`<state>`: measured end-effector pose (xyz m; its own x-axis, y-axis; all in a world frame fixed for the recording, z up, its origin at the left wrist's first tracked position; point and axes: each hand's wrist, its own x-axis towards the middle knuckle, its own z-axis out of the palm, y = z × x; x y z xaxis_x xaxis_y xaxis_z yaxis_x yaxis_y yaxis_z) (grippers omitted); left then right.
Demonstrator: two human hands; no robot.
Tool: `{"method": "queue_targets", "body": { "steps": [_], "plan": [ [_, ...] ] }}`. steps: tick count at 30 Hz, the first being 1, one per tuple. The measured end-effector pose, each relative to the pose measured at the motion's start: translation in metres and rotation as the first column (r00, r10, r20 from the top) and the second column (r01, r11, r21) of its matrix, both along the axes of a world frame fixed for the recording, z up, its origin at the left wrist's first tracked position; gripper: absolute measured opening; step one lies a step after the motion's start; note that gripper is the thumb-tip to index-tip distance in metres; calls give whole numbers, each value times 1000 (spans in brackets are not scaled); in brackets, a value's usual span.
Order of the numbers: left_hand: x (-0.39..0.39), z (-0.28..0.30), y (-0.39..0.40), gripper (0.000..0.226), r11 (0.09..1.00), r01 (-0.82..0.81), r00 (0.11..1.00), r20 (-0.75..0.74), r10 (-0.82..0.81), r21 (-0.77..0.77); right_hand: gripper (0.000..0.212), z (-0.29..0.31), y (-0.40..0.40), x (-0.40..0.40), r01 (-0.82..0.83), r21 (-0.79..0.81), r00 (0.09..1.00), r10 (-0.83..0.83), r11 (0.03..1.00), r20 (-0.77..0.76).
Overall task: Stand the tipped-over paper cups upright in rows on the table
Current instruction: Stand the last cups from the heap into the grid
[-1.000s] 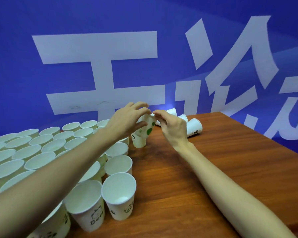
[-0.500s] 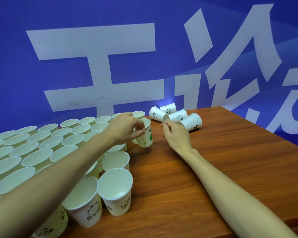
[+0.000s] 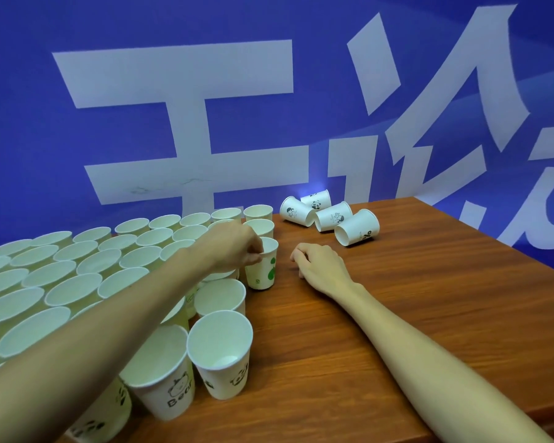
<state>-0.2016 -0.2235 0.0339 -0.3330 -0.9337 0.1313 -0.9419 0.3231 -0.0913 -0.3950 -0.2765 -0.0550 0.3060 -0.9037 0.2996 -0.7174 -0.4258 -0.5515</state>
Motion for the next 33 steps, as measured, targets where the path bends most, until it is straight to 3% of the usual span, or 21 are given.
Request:
{"method": "queue_targets", "body": {
  "steps": [14,22,27,33],
  "plan": [
    [3,-5,-10,31,1000,0,998,57,1,-14,28,6,-5,-9,88,9,995,-88,996,46],
    [10,7,-10,27,997,37,986,-161,-48,-71,22,34,-21,-36,340,54,854,-332,939,401],
    [3,7,-13,25,994,101,975,-191,-109,-49,16,39,-36,-49,436,79,833,-435,896,341],
    [-2,4,-20,22,987,139,969,-193,-152,-77,32,62,-28,-59,488,120,833,-502,865,232]
  ]
}}
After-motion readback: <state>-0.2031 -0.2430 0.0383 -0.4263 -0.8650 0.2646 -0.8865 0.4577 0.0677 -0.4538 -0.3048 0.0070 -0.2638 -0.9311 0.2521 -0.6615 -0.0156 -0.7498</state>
